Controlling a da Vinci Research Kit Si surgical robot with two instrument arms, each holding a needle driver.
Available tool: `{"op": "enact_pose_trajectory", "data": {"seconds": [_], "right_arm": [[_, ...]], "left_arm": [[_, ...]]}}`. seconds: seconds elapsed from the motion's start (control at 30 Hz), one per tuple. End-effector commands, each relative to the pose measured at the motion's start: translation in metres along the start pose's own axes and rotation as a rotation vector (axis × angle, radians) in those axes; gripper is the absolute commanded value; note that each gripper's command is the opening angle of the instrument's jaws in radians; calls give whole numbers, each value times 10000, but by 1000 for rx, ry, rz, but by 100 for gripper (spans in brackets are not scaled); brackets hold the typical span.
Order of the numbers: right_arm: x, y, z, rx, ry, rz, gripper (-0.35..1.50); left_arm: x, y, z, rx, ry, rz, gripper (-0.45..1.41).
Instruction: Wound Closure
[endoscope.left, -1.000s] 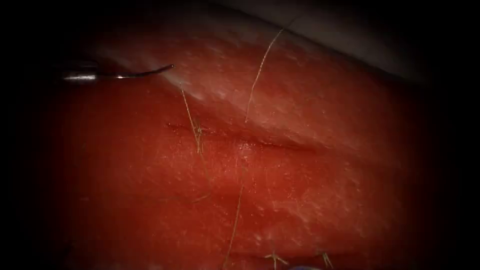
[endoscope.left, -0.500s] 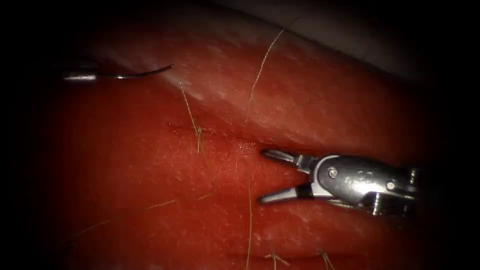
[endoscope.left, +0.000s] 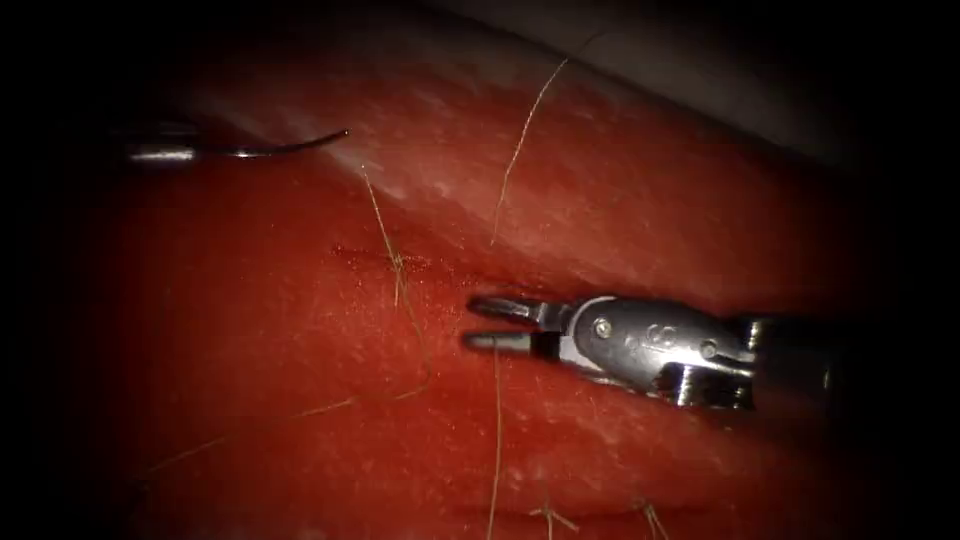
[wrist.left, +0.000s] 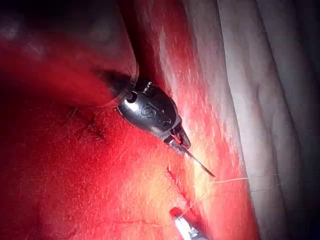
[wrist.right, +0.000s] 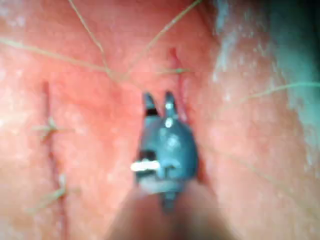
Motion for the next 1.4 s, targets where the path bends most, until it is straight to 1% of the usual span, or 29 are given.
{"op": "enact_pose_trajectory", "data": {"seconds": [0.03,0.23,0.27,0.3,0.33,0.4,0.43,0.5,0.53,0.57,0.63,0.67,0.7,0.73,0.87,0.9,0.93,1.0,1.03,1.07,1.1,1.17,1.2,1.23,1.27,1.4], "right_arm": [[-1,-3,4,31,5,-5,-35],[-1,-22,-19,53,-5,1,-35],[4,-35,-24,65,-5,0,-35],[8,-42,-27,71,-5,1,-35],[20,-60,-32,82,-6,5,-35],[31,-76,-35,93,-9,9,-35],[40,-87,-37,97,-10,11,-35],[56,-115,-42,140,-2,14,-35],[61,-123,-43,164,3,14,-35],[66,-137,-44,177,4,12,-35],[71,-153,-46,197,6,8,-35],[76,-168,-48,218,8,4,-35],[79,-174,-48,232,9,3,-35],[87,-190,-50,265,-1,-1,-35],[103,-212,-52,317,-6,-7,-35],[110,-212,-52,316,-7,-17,-32],[113,-209,-52,289,-4,-15,19],[116,-201,-52,245,8,-18,89],[118,-193,-53,212,13,-11,103],[119,-179,-56,167,13,-1,116],[120,-169,-59,149,11,-7,118],[119,-141,-67,115,14,-16,120],[116,-123,-72,102,19,-20,120],[113,-112,-73,94,20,-17,120],[106,-98,-71,84,19,-22,121],[83,-71,-58,75,23,-29,121]], "left_arm": [[-4,2,6,-2,0,-1,-35],[-4,2,6,-2,0,-1,-35],[-4,2,6,-2,0,-1,-35],[-4,2,6,-2,0,-1,-35],[-4,2,6,-2,0,-1,-35],[-4,2,6,-2,0,-1,-35],[-4,2,6,-2,0,-1,-35],[-5,2,6,-1,0,-1,-35],[-5,2,6,-1,0,-1,-35],[-5,2,7,-1,0,-1,-35],[-5,3,7,-1,0,-1,-35],[-5,3,7,0,0,0,-35],[-5,3,7,0,0,0,-35],[-5,3,7,0,0,0,-35],[-5,3,7,0,0,0,-35],[-5,3,7,0,0,0,-35],[-5,3,7,0,0,0,-35],[-5,3,7,0,0,-1,-35],[-5,3,7,0,0,-1,-35],[-5,3,6,0,0,-1,-35],[-5,3,6,0,0,-1,-35],[-5,3,6,-1,0,-1,-35],[-5,3,6,0,0,-1,-35],[-5,3,6,0,0,-1,-35],[-5,3,6,0,0,-1,-35],[-5,3,6,0,0,-1,-35]]}}
